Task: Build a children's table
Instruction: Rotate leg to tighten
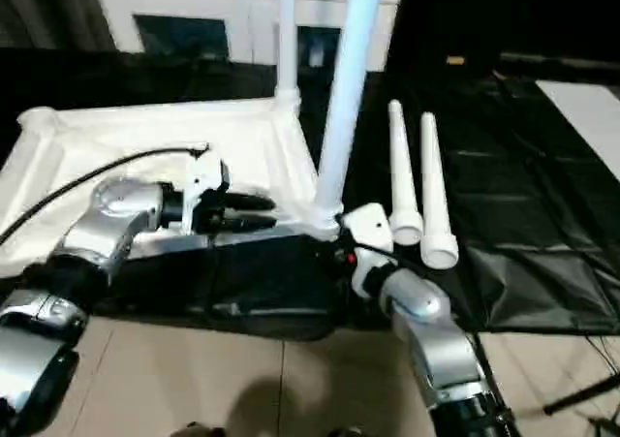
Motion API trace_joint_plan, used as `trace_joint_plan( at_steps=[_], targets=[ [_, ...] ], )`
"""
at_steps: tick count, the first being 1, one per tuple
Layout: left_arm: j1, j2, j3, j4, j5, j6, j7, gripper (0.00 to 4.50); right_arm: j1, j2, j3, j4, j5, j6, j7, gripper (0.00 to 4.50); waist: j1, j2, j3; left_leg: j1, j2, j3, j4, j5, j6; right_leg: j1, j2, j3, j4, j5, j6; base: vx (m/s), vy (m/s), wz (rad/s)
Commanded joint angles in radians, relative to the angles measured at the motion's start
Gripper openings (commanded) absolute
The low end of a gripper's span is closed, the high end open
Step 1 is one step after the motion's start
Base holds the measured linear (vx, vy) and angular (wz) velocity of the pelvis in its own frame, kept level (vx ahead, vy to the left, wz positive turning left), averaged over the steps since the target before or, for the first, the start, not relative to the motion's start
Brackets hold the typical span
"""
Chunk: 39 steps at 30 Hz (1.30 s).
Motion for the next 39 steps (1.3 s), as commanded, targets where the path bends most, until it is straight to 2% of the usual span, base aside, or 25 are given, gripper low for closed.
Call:
trace_joint_plan(
  at_steps=[1,3,5,9,11,13,15,18,21,23,24,26,27,28,29,30,31,32,33,34,35,36,37,38,39],
  targets=[
    [-0.014,-0.002,0.006,-0.03,-0.01,0.007,-0.008,1.84,0.001,-0.002,-0.005,-0.021,0.005,-0.002,0.01,3.32,-0.003,0.004,-0.059,0.041,0.03,-0.021,-0.073,-0.502,-0.031,0.022,-0.043,0.03,-0.092,-0.535,-0.148,0.0,0.0,0.0],
    [-0.014,-0.002,0.006,-0.03,-0.01,0.007,-0.008,1.97,0.001,-0.002,-0.005,-0.021,0.005,-0.002,0.01,3.32,-0.006,0.003,-0.057,0.034,0.03,-0.029,-0.079,-0.521,-0.04,0.027,-0.044,0.024,-0.097,-0.585,-0.112,0.0,0.0,0.0],
    [-0.014,-0.002,0.006,-0.03,-0.01,0.007,-0.008,2.21,0.001,-0.002,-0.005,-0.021,0.005,-0.002,0.01,3.32,-0.012,0.002,-0.056,0.033,0.028,-0.034,-0.079,-0.543,-0.044,0.026,-0.045,0.02,-0.104,-0.63,-0.088,0.0,0.0,0.0],
    [-0.014,-0.002,0.006,-0.03,-0.01,0.007,-0.008,2.54,0.001,-0.002,-0.005,-0.021,0.005,-0.002,0.01,3.32,-0.018,0.003,-0.055,0.034,0.026,-0.038,-0.078,-0.553,-0.042,0.026,-0.049,0.011,-0.115,-0.678,-0.066,0.0,0.0,0.0],
    [-0.014,-0.002,0.006,-0.03,-0.01,0.007,-0.008,2.81,0.001,-0.002,-0.005,-0.021,0.005,-0.002,0.01,3.32,-0.023,0.005,-0.056,0.033,0.027,-0.042,-0.082,-0.56,-0.041,0.03,-0.048,0.005,-0.118,-0.664,-0.065,0.0,0.0,0.0],
    [-0.014,-0.002,0.006,-0.03,-0.01,0.007,-0.008,2.9,0.001,-0.002,-0.005,-0.021,0.005,-0.002,0.01,3.32,-0.027,0.005,-0.055,0.036,0.027,-0.044,-0.083,-0.58,-0.043,0.028,-0.047,0.003,-0.119,-0.656,-0.069,0.0,0.0,0.0],
    [-0.014,-0.002,0.006,-0.03,-0.01,0.007,-0.008,3.19,0.001,-0.002,-0.005,-0.021,0.005,-0.002,0.01,3.32,-0.032,0.006,-0.054,0.036,0.027,-0.045,-0.084,-0.593,-0.042,0.029,-0.047,0.001,-0.121,-0.658,-0.07,0.0,0.0,0.0],
    [-0.014,-0.002,0.006,-0.03,-0.01,0.007,-0.008,3.45,0.001,-0.002,-0.005,-0.021,0.005,-0.002,0.01,3.32,-0.037,0.008,-0.054,0.032,0.029,-0.049,-0.088,-0.601,-0.041,0.036,-0.049,-0.003,-0.122,-0.639,-0.075,0.0,0.0,0.0],
    [-0.014,-0.002,0.006,-0.03,-0.01,0.007,-0.008,3.73,0.001,-0.002,-0.005,-0.021,0.005,-0.002,0.01,3.32,-0.038,0.008,-0.053,0.041,0.027,-0.048,-0.085,-0.624,-0.04,0.031,-0.049,-0.009,-0.129,-0.637,-0.079,0.0,0.0,0.0],
    [-0.014,-0.002,0.006,-0.03,-0.01,0.007,-0.008,3.9,0.001,-0.002,-0.005,-0.021,0.005,-0.002,0.01,3.32,-0.038,0.007,-0.051,0.045,0.025,-0.046,-0.08,-0.625,-0.033,0.03,-0.053,-0.022,-0.139,-0.663,-0.067,0.0,0.0,0.0],
    [-0.014,-0.002,0.006,-0.03,-0.01,0.007,-0.008,4.0,0.001,-0.002,-0.005,-0.021,0.005,-0.002,0.01,3.32,-0.037,0.008,-0.051,0.047,0.025,-0.046,-0.079,-0.624,-0.033,0.03,-0.054,-0.024,-0.141,-0.669,-0.065,0.0,0.0,0.0],
    [-0.014,-0.002,0.006,-0.03,-0.01,0.007,-0.008,4.19,0.001,-0.002,-0.005,-0.021,0.005,-0.002,0.01,3.32,-0.04,0.011,-0.051,0.046,0.028,-0.05,-0.082,-0.632,-0.035,0.034,-0.053,-0.029,-0.14,-0.657,-0.063,0.0,0.0,0.0],
    [0.034,0.03,0.005,-0.153,-0.037,0.109,-0.033,4.19,0.004,-0.005,-0.005,-0.032,0.008,0.001,0.021,3.32,-0.039,0.017,-0.05,0.048,0.035,-0.053,-0.088,-0.65,-0.045,0.04,-0.055,-0.029,-0.133,-0.636,-0.071,0.0,0.0,0.0],
    [0.078,0.05,0.061,-0.199,0.009,0.223,0.17,4.19,-0.006,-0.02,0.006,-0.055,0.027,0.011,0.07,3.32,-0.044,0.025,-0.05,0.04,0.044,-0.056,-0.1,-0.689,-0.062,0.047,-0.048,-0.026,-0.115,-0.578,-0.086,0.0,0.0,0.0],
    [0.11,0.057,0.112,-0.221,0.042,0.291,0.339,4.19,-0.012,-0.03,0.015,-0.073,0.043,0.021,0.107,3.32,-0.046,0.023,-0.043,0.039,0.043,-0.06,-0.103,-0.71,-0.064,0.045,-0.043,-0.032,-0.112,-0.571,-0.083,0.0,0.0,0.0],
    [0.129,0.06,0.147,-0.227,0.065,0.33,0.455,4.19,-0.016,-0.037,0.022,-0.084,0.053,0.026,0.132,3.32,-0.053,0.023,-0.042,0.047,0.034,-0.061,-0.095,-0.725,-0.062,0.045,-0.038,-0.047,-0.122,-0.619,-0.05,0.0,0.0,0.0],
    [0.145,0.063,0.16,-0.226,0.095,0.346,0.524,4.19,-0.016,-0.039,0.027,-0.089,0.06,0.03,0.144,3.32,-0.07,0.019,-0.034,0.063,0.024,-0.06,-0.082,-0.726,-0.049,0.034,-0.032,-0.074,-0.156,-0.705,-0.007,0.0,0.0,0.0],
    [0.147,0.065,0.157,-0.228,0.096,0.346,0.519,4.19,-0.016,-0.038,0.027,-0.09,0.06,0.031,0.144,3.32,-0.078,0.026,-0.031,0.064,0.024,-0.063,-0.08,-0.732,-0.044,0.04,-0.03,-0.093,-0.168,-0.733,0.012,0.0,0.0,0.0],
    [0.154,0.07,0.152,-0.236,0.097,0.351,0.503,4.19,-0.015,-0.038,0.028,-0.09,0.06,0.031,0.145,3.32,-0.08,0.051,-0.024,0.043,0.047,-0.072,-0.115,-0.792,-0.045,0.082,-0.019,-0.116,-0.144,-0.687,0.018,0.0,0.0,0.0],
    [0.158,0.072,0.15,-0.243,0.092,0.358,0.488,4.19,-0.015,-0.038,0.029,-0.091,0.06,0.031,0.146,3.32,-0.056,0.069,-0.021,-0.014,0.084,-0.069,-0.189,-0.896,-0.066,0.142,-0.005,-0.093,0.014,-0.489,-0.043,-0.064,-0.02,0.01],
    [0.158,0.078,0.145,-0.245,0.095,0.357,0.478,4.19,-0.016,-0.038,0.03,-0.089,0.06,0.031,0.147,3.32,0.031,0.081,-0.019,-0.062,0.064,0.015,-0.228,-0.993,-0.099,0.13,0.032,-0.095,0.118,-0.193,-0.093,-0.021,-0.067,0.1],
    [0.157,0.08,0.147,-0.249,0.092,0.364,0.472,4.19,-0.018,-0.038,0.03,-0.086,0.059,0.03,0.148,3.32,-0.002,0.007,-0.047,0.036,0.051,-0.004,-0.167,-0.787,-0.062,0.092,-0.009,0.014,0.088,-0.432,-0.049,-0.021,-0.067,0.1],
    [0.16,0.082,0.148,-0.262,0.09,0.378,0.47,4.19,-0.019,-0.038,0.03,-0.084,0.059,0.029,0.149,3.32,0.019,-0.046,-0.035,0.128,-0.017,-0.01,0.079,-0.418,-0.039,-0.059,-0.113,0.045,-0.153,-1.018,-0.004,0.092,-0.147,0.07],
    [0.164,0.084,0.149,-0.277,0.089,0.388,0.467,4.19,-0.021,-0.038,0.029,-0.083,0.06,0.03,0.151,3.32,0.032,-0.042,-0.044,0.073,-0.011,-0.035,0.068,-0.236,0.003,-0.004,-0.13,0.095,-0.135,-1.051,-0.009,0.133,-0.122,-0.07],
    [0.169,0.085,0.15,-0.291,0.089,0.4,0.474,4.19,-0.021,-0.039,0.028,-0.083,0.06,0.03,0.152,3.32,0.071,-0.023,-0.063,-0.01,0.006,-0.059,0.001,-0.06,0.021,0.092,-0.114,0.098,-0.065,-0.799,-0.023,0.133,-0.122,-0.07]
  ],
)
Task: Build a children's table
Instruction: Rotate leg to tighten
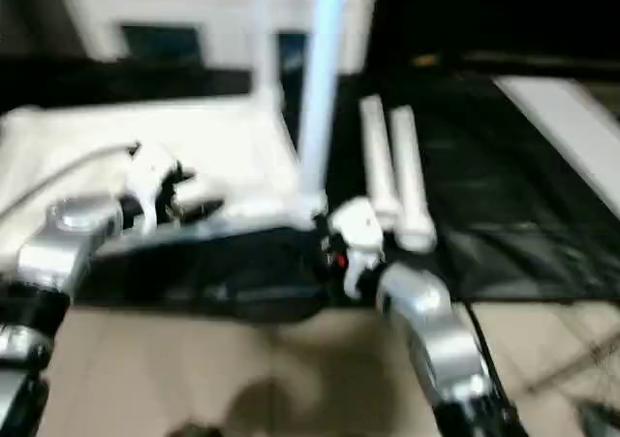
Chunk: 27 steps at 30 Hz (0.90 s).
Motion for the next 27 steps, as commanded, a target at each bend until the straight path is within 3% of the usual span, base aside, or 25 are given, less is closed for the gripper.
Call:
trace_joint_plan(
  at_steps=[1,2,3,4,6,7,9,10,11,12,14,15,16,17,20,22,27],
  targets=[
    [0.0,0.006,0.002,-0.069,0.004,0.045,0.014,4.19,-0.006,-0.001,-0.005,-0.006,0.007,0.01,0.008,3.32,0.024,0.008,-0.086,0.008,0.044,-0.017,-0.066,0.027,0.008,0.025,-0.053,0.078,-0.12,-0.243,-0.079,0.086,-0.065,0.06],
    [0.022,0.007,0.005,-0.128,0.01,0.09,0.051,4.19,-0.008,-0.004,-0.007,-0.006,0.008,0.013,0.016,3.32,0.018,0.019,-0.1,0.037,0.051,-0.015,-0.056,0.067,0.006,0.009,-0.029,0.069,-0.09,-0.016,-0.13,0.007,-0.037,0.18],
    [0.031,0.006,0.008,-0.147,0.012,0.101,0.067,4.19,-0.008,-0.005,-0.008,-0.006,0.008,0.013,0.019,3.32,0.007,0.024,-0.091,0.032,0.053,-0.012,-0.056,0.073,0.005,0.0,-0.015,0.066,-0.081,0.123,-0.179,0.007,-0.047,0.26],
    [0.039,0.004,0.011,-0.165,0.01,0.107,0.082,4.19,-0.008,-0.007,-0.008,-0.006,0.009,0.014,0.02,3.32,0.005,0.02,-0.086,-0.001,0.04,-0.002,-0.056,0.001,0.006,0.027,-0.017,0.066,-0.079,0.245,-0.257,0.0,0.0,0.0],
    [0.048,0.001,0.016,-0.184,0.006,0.115,0.092,4.19,-0.008,-0.007,-0.009,-0.008,0.01,0.016,0.022,3.32,0.004,0.018,-0.082,-0.005,0.04,-0.002,-0.064,-0.099,0.001,0.036,-0.025,0.067,-0.089,0.172,-0.268,0.0,0.0,0.0],
    [0.06,-0.006,0.028,-0.204,0.009,0.098,0.122,4.19,-0.009,-0.007,-0.011,-0.008,0.011,0.016,0.022,3.32,0.002,0.02,-0.077,-0.007,0.044,-0.005,-0.073,-0.145,-0.009,0.04,-0.03,0.064,-0.097,0.09,-0.255,0.0,0.0,0.0],
    [0.078,-0.042,0.084,-0.254,0.003,0.075,0.217,4.19,-0.011,-0.006,-0.015,-0.005,0.007,0.016,0.013,3.32,-0.005,0.023,-0.072,0.0,0.048,-0.007,-0.082,-0.217,-0.032,0.038,-0.032,0.063,-0.112,-0.026,-0.235,0.0,0.0,0.0],
    [0.082,-0.064,0.115,-0.27,-0.001,0.059,0.271,4.19,-0.01,-0.003,-0.018,-0.005,0.007,0.015,0.006,3.32,-0.012,0.02,-0.069,-0.001,0.051,-0.009,-0.088,-0.243,-0.041,0.041,-0.034,0.062,-0.118,-0.072,-0.227,0.0,0.0,0.0],
    [0.082,-0.064,0.115,-0.27,-0.001,0.059,0.271,4.19,-0.01,-0.003,-0.018,-0.005,0.007,0.015,0.006,3.32,-0.014,0.021,-0.07,0.001,0.051,-0.009,-0.088,-0.25,-0.042,0.041,-0.035,0.061,-0.121,-0.085,-0.221,0.0,0.0,0.0],
    [0.102,-0.122,0.174,-0.32,-0.038,0.04,0.352,4.19,-0.007,0.009,-0.028,-0.003,0.002,0.007,-0.019,3.32,-0.018,0.019,-0.07,-0.003,0.05,-0.011,-0.091,-0.247,-0.042,0.043,-0.035,0.061,-0.124,-0.098,-0.21,0.0,0.0,0.0],
    [0.126,-0.159,0.204,-0.362,-0.066,0.029,0.388,4.19,-0.007,0.02,-0.036,-0.001,-0.006,-0.005,-0.042,3.32,-0.025,0.014,-0.067,-0.004,0.05,-0.009,-0.092,-0.259,-0.043,0.04,-0.037,0.06,-0.132,-0.126,-0.205,0.0,0.0,0.0],
    [0.179,-0.204,0.227,-0.43,-0.098,0.029,0.419,4.19,-0.007,0.043,-0.054,0.005,-0.017,-0.018,-0.091,3.32,-0.025,0.017,-0.068,-0.002,0.048,-0.007,-0.09,-0.261,-0.042,0.037,-0.036,0.062,-0.132,-0.136,-0.201,0.0,0.0,0.0],
    [0.218,-0.228,0.235,-0.466,-0.106,0.019,0.439,4.19,-0.007,0.061,-0.068,0.009,-0.021,-0.023,-0.124,3.32,-0.034,0.011,-0.068,-0.015,0.051,-0.008,-0.092,-0.23,-0.037,0.044,-0.039,0.062,-0.131,-0.118,-0.204,0.0,0.0,0.0],
    [0.29,-0.249,0.223,-0.499,-0.099,-0.026,0.452,4.19,-0.004,0.086,-0.081,0.011,-0.03,-0.036,-0.168,3.32,-0.036,0.002,-0.07,-0.013,0.049,-0.004,-0.089,-0.221,-0.027,0.039,-0.037,0.064,-0.135,-0.125,-0.189,0.0,0.0,0.0],
    [0.352,-0.272,0.22,-0.503,-0.076,-0.105,0.487,4.19,0.006,0.103,-0.077,0.015,-0.046,-0.048,-0.2,3.32,-0.04,0.009,-0.072,-0.015,0.046,-0.003,-0.086,-0.192,-0.017,0.037,-0.031,0.064,-0.137,-0.115,-0.157,0.0,0.0,0.0],
    [0.389,-0.285,0.223,-0.506,-0.057,-0.156,0.512,4.19,0.014,0.112,-0.079,0.022,-0.055,-0.057,-0.222,3.32,-0.041,0.007,-0.069,-0.014,0.047,-0.002,-0.089,-0.203,-0.02,0.034,-0.029,0.064,-0.141,-0.126,-0.146,0.0,0.0,0.0],
    [0.446,-0.296,0.221,-0.546,-0.029,-0.185,0.533,4.19,0.027,0.118,-0.085,0.03,-0.067,-0.071,-0.242,3.32,-0.036,0.009,-0.067,-0.009,0.052,-0.002,-0.095,-0.232,-0.036,0.03,-0.027,0.064,-0.142,-0.14,-0.131,0.0,0.0,0.0]
  ],
)
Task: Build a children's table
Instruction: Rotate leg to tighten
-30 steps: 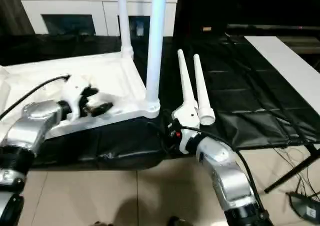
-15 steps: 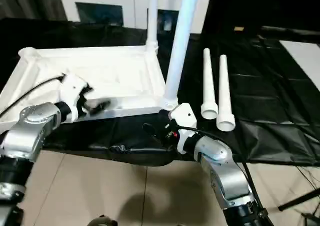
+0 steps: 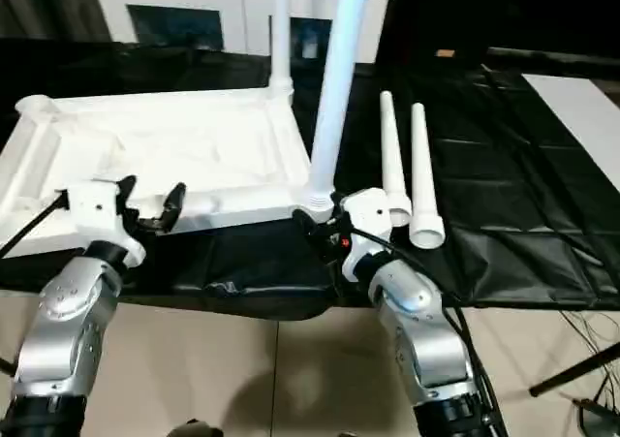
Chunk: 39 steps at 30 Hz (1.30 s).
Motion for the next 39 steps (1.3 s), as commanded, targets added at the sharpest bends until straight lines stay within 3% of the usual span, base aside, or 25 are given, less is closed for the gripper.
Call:
trace_joint_plan(
  at_steps=[1,7,8,10,14,15,19,21,29,31,33,39],
  targets=[
    [0.036,-0.01,0.007,-0.06,0.02,0.033,0.03,4.19,0.017,-0.007,-0.015,0.015,-0.016,-0.007,-0.008,3.32,-0.007,0.004,-0.061,0.016,0.033,-0.008,-0.083,-0.258,-0.006,0.037,-0.057,0.052,-0.088,-0.176,-0.126,0.0,0.0,0.0],
    [0.074,-0.007,-0.023,-0.086,0.006,0.047,0.015,4.19,0.034,-0.015,-0.022,0.03,-0.031,-0.021,-0.027,3.32,-0.005,0.005,-0.061,0.015,0.029,-0.007,-0.081,-0.259,-0.004,0.036,-0.058,0.053,-0.092,-0.178,-0.117,0.0,0.0,0.0],
    [0.121,-0.031,-0.037,-0.093,-0.018,0.058,0.015,4.19,0.059,-0.004,-0.051,0.033,-0.055,-0.03,-0.094,3.32,-0.004,0.015,-0.06,0.016,0.029,-0.008,-0.082,-0.268,-0.013,0.034,-0.058,0.054,-0.092,-0.18,-0.118,0.0,0.0,0.0],
    [0.174,-0.067,-0.032,-0.102,-0.025,0.058,0.046,4.19,0.095,0.012,-0.061,0.029,-0.075,-0.035,-0.148,3.32,-0.005,0.01,-0.059,0.016,0.03,-0.007,-0.083,-0.281,-0.016,0.035,-0.056,0.053,-0.093,-0.184,-0.116,0.0,0.0,0.0],
    [0.212,-0.081,-0.031,-0.115,-0.011,0.044,0.065,4.19,0.13,0.028,-0.042,0.022,-0.089,-0.046,-0.166,3.32,-0.008,0.012,-0.06,0.013,0.029,-0.008,-0.084,-0.302,-0.014,0.036,-0.054,0.053,-0.098,-0.2,-0.099,0.0,0.0,0.0],
    [0.215,-0.079,-0.032,-0.117,-0.006,0.052,0.068,4.19,0.135,0.032,-0.035,0.023,-0.092,-0.049,-0.163,3.32,-0.01,0.008,-0.057,0.014,0.029,-0.008,-0.086,-0.323,-0.012,0.034,-0.054,0.053,-0.102,-0.231,-0.091,0.0,0.0,0.0],
    [0.205,-0.061,-0.057,-0.123,0.008,0.049,0.051,4.19,0.129,0.044,-0.028,0.031,-0.09,-0.052,-0.164,3.32,-0.01,0.012,-0.052,0.018,0.029,-0.011,-0.087,-0.368,-0.02,0.026,-0.054,0.055,-0.112,-0.327,-0.066,0.0,0.0,0.0],
    [0.208,-0.058,-0.062,-0.116,0.017,0.047,0.057,4.19,0.125,0.053,-0.027,0.046,-0.092,-0.067,-0.168,3.32,-0.011,0.017,-0.052,0.019,0.029,-0.013,-0.088,-0.374,-0.025,0.024,-0.053,0.055,-0.111,-0.326,-0.063,0.0,0.0,0.0],
    [0.24,-0.065,-0.052,-0.139,-0.002,0.057,0.063,4.19,0.17,0.058,-0.03,0.046,-0.126,-0.075,-0.218,3.32,-0.012,0.014,-0.057,0.016,0.029,-0.011,-0.086,-0.33,-0.023,0.029,-0.049,0.058,-0.1,-0.22,-0.09,0.0,0.0,0.0],
    [0.236,-0.062,-0.064,-0.124,-0.003,0.098,0.062,4.19,0.175,0.065,-0.036,0.063,-0.142,-0.073,-0.247,3.32,-0.013,0.008,-0.057,0.015,0.028,-0.01,-0.086,-0.326,-0.022,0.03,-0.049,0.057,-0.098,-0.216,-0.093,0.0,0.0,0.0],
    [0.23,-0.061,-0.072,-0.109,-0.016,0.117,0.05,4.19,0.177,0.067,-0.036,0.073,-0.151,-0.075,-0.257,3.32,-0.014,0.011,-0.058,0.016,0.027,-0.009,-0.084,-0.329,-0.023,0.029,-0.05,0.058,-0.099,-0.225,-0.092,0.0,0.0,0.0],
    [0.219,-0.049,-0.086,-0.114,0.001,0.104,0.044,4.19,0.163,0.069,-0.046,0.106,-0.146,-0.076,-0.258,3.32,-0.015,0.007,-0.055,0.015,0.026,-0.009,-0.085,-0.338,-0.016,0.029,-0.051,0.059,-0.103,-0.254,-0.081,0.0,0.0,0.0]
  ],
)
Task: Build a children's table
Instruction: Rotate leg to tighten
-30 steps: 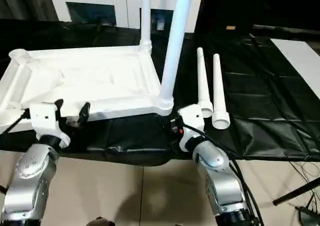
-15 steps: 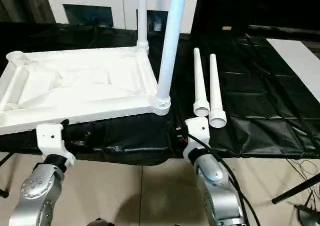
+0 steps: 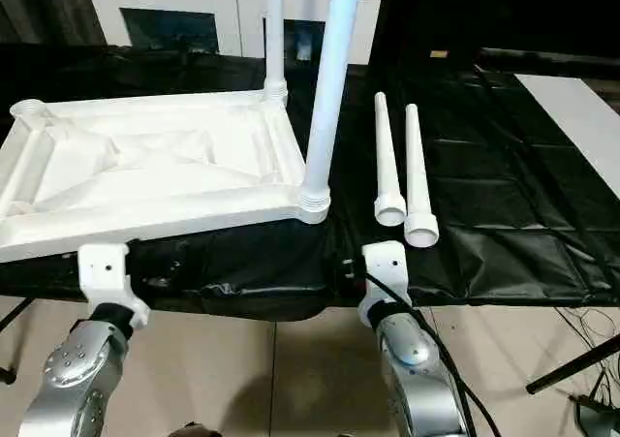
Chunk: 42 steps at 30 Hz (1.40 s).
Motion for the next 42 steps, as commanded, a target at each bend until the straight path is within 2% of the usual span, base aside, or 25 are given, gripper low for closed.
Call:
trace_joint_plan(
  at_steps=[1,3,5,6,8,10,14,15,18,24,26,29,30,32,37,42],
  targets=[
    [0.003,0.005,-0.008,-0.002,0.003,-0.006,-0.007,4.19,-0.012,-0.003,-0.012,0.006,0.001,-0.016,0.003,3.32,-0.002,0.001,-0.049,0.014,0.022,-0.01,-0.084,-0.336,-0.014,0.029,-0.063,0.05,-0.098,-0.263,-0.087,0.0,0.0,0.0],
    [0.024,0.011,-0.015,-0.007,-0.005,-0.037,-0.032,4.19,-0.02,-0.002,-0.012,0.007,0.007,-0.009,0.008,3.32,-0.004,0.0,-0.05,0.012,0.022,-0.01,-0.084,-0.329,-0.01,0.03,-0.063,0.05,-0.099,-0.264,-0.085,0.0,0.0,0.0],
    [0.035,0.019,-0.024,-0.006,0.002,-0.037,-0.034,4.19,-0.03,-0.001,-0.008,0.015,0.006,-0.013,0.012,3.32,-0.005,-0.006,-0.05,0.011,0.022,-0.009,-0.083,-0.322,-0.008,0.03,-0.063,0.05,-0.098,-0.267,-0.084,0.0,0.0,0.0],
    [0.035,0.02,-0.025,-0.004,0.003,-0.034,-0.032,4.19,-0.033,-0.001,-0.007,0.018,0.005,-0.017,0.014,3.32,-0.006,-0.003,-0.05,0.012,0.022,-0.01,-0.084,-0.323,-0.008,0.029,-0.063,0.05,-0.096,-0.266,-0.085,0.0,0.0,0.0],
    [0.031,0.021,-0.026,0.005,0.006,-0.035,-0.026,4.19,-0.04,0.0,-0.001,0.027,0.002,-0.024,0.02,3.32,-0.009,-0.009,-0.05,0.011,0.023,-0.009,-0.083,-0.319,-0.005,0.03,-0.062,0.05,-0.096,-0.261,-0.086,0.0,0.0,0.0],
    [0.029,0.021,-0.025,0.007,0.006,-0.038,-0.025,4.19,-0.041,0.0,0.0,0.028,0.002,-0.025,0.021,3.32,-0.009,-0.004,-0.051,0.013,0.023,-0.009,-0.083,-0.32,-0.008,0.027,-0.062,0.051,-0.097,-0.258,-0.086,0.0,0.0,0.0],
    [0.02,0.022,-0.019,-0.004,-0.009,-0.059,-0.039,4.19,-0.05,0.001,0.001,0.028,0.012,-0.054,0.043,3.32,-0.009,-0.006,-0.052,0.014,0.024,-0.01,-0.085,-0.332,-0.013,0.028,-0.061,0.05,-0.096,-0.245,-0.089,0.0,0.0,0.0],
    [0.017,0.018,-0.012,-0.007,-0.018,-0.062,-0.04,4.19,-0.052,0.003,-0.001,0.023,0.02,-0.054,0.051,3.32,-0.01,-0.011,-0.052,0.014,0.024,-0.009,-0.085,-0.339,-0.013,0.029,-0.061,0.05,-0.096,-0.247,-0.089,0.0,0.0,0.0],
    [0.016,0.027,-0.01,-0.01,-0.024,-0.058,-0.048,4.19,-0.058,0.007,-0.003,0.015,0.034,-0.058,0.065,3.32,-0.009,-0.014,-0.053,0.015,0.024,-0.01,-0.085,-0.339,-0.01,0.028,-0.062,0.05,-0.096,-0.254,-0.088,0.0,0.0,0.0],
    [0.015,0.049,-0.023,-0.014,-0.013,-0.059,-0.057,4.19,-0.058,0.012,-0.003,0.013,0.049,-0.072,0.088,3.32,-0.008,-0.009,-0.055,0.016,0.025,-0.01,-0.084,-0.332,-0.012,0.028,-0.062,0.05,-0.094,-0.238,-0.092,0.0,0.0,0.0],
    [-0.019,0.066,0.001,0.013,0.008,0.007,-0.015,4.19,-0.058,0.013,-0.003,0.017,0.052,-0.072,0.101,3.32,-0.009,-0.008,-0.055,0.015,0.024,-0.01,-0.085,-0.332,-0.014,0.03,-0.06,0.05,-0.09,-0.219,-0.097,0.0,0.0,0.0],
    [-0.037,0.078,0.009,0.024,0.016,0.006,-0.007,4.19,-0.057,0.011,-0.001,0.015,0.055,-0.069,0.102,3.32,-0.009,-0.009,-0.055,0.016,0.023,-0.011,-0.086,-0.335,-0.015,0.03,-0.06,0.049,-0.092,-0.233,-0.096,0.0,0.0,0.0],
    [-0.048,0.082,0.017,0.031,0.008,0.0,-0.009,4.19,-0.059,0.012,-0.002,0.017,0.056,-0.067,0.104,3.32,-0.01,-0.003,-0.055,0.018,0.022,-0.011,-0.085,-0.339,-0.018,0.028,-0.06,0.049,-0.094,-0.232,-0.097,0.0,0.0,0.0],
    [-0.048,0.087,0.016,0.036,0.004,-0.012,-0.021,4.19,-0.06,0.012,-0.004,0.021,0.056,-0.053,0.102,3.32,-0.01,0.0,-0.056,0.018,0.023,-0.012,-0.085,-0.34,-0.023,0.03,-0.06,0.049,-0.092,-0.221,-0.103,0.0,0.0,0.0],
    [-0.038,0.087,0.009,0.032,0.006,-0.017,-0.028,4.19,-0.058,0.012,-0.006,0.022,0.052,-0.057,0.096,3.32,-0.01,-0.003,-0.058,0.016,0.023,-0.011,-0.085,-0.326,-0.019,0.032,-0.06,0.05,-0.088,-0.183,-0.117,0.0,0.0,0.0],
    [-0.038,0.087,0.009,0.032,0.006,-0.017,-0.028,4.19,-0.058,0.012,-0.006,0.022,0.052,-0.057,0.096,3.32,-0.009,-0.002,-0.056,0.018,0.023,-0.012,-0.086,-0.355,-0.022,0.029,-0.061,0.05,-0.093,-0.237,-0.11,0.0,0.0,0.0]
  ],
)
